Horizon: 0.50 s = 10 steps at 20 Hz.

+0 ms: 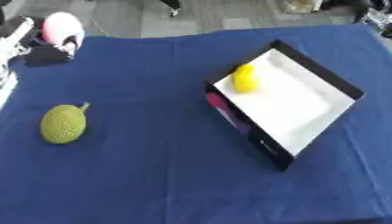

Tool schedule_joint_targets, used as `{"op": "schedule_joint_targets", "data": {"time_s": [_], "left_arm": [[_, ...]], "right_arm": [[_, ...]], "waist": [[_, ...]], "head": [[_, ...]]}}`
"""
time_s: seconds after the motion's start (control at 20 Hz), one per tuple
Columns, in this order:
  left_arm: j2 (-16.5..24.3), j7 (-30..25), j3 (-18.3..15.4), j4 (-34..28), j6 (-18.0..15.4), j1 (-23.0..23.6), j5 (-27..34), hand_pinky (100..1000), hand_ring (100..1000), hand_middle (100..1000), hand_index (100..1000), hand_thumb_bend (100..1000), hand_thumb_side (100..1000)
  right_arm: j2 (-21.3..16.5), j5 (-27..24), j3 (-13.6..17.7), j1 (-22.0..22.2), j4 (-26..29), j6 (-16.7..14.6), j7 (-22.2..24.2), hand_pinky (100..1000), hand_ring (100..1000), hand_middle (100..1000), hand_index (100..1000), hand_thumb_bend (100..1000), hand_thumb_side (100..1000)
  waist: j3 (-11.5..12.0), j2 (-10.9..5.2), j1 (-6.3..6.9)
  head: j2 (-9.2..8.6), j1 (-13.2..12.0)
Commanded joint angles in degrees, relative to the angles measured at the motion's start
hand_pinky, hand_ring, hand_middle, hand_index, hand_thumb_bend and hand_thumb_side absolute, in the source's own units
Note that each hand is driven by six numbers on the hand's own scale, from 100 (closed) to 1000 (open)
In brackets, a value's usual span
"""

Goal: Pick up the objects with one hand, pass them to the other hand, and then place them into the box on the other side of the table.

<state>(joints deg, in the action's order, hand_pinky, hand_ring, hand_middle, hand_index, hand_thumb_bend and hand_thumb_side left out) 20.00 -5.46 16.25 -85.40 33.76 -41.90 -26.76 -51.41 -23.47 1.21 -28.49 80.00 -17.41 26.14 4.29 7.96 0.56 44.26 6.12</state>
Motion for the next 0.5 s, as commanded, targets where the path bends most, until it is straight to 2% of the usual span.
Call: {"op": "schedule_joint_targets", "data": {"time_s": [0.05, 0.3, 0.5], "left_arm": [[-1.7, 5.4, -0.2, -1.7, -1.7, 0.2, 1.7, 784, 754, 641, 632, 100, 404], [-5.0, 12.5, 1.0, -1.6, -4.7, 2.3, 5.4, 783, 757, 636, 634, 100, 437], [-6.8, 15.9, 2.3, -1.5, -6.8, 2.8, 6.5, 784, 757, 636, 633, 100, 445]], "right_arm": [[-1.5, 2.0, -0.6, -1.8, 1.4, 0.6, -0.3, 1000, 1000, 1000, 1000, 100, 279], [0.4, 5.3, -2.7, -3.8, 1.4, 1.4, 0.0, 1000, 1000, 1000, 1000, 100, 238], [1.5, 7.1, -4.0, -4.7, 1.5, 1.2, 0.2, 1000, 1000, 1000, 1000, 100, 251]], "waist": [[0.1, -1.94, -1.0], [0.4, -1.88, -1.38], [0.5, -1.92, -1.61]], "head": [[-0.14, 0.7], [-0.14, 1.7], [-0.14, 2.0]]}}
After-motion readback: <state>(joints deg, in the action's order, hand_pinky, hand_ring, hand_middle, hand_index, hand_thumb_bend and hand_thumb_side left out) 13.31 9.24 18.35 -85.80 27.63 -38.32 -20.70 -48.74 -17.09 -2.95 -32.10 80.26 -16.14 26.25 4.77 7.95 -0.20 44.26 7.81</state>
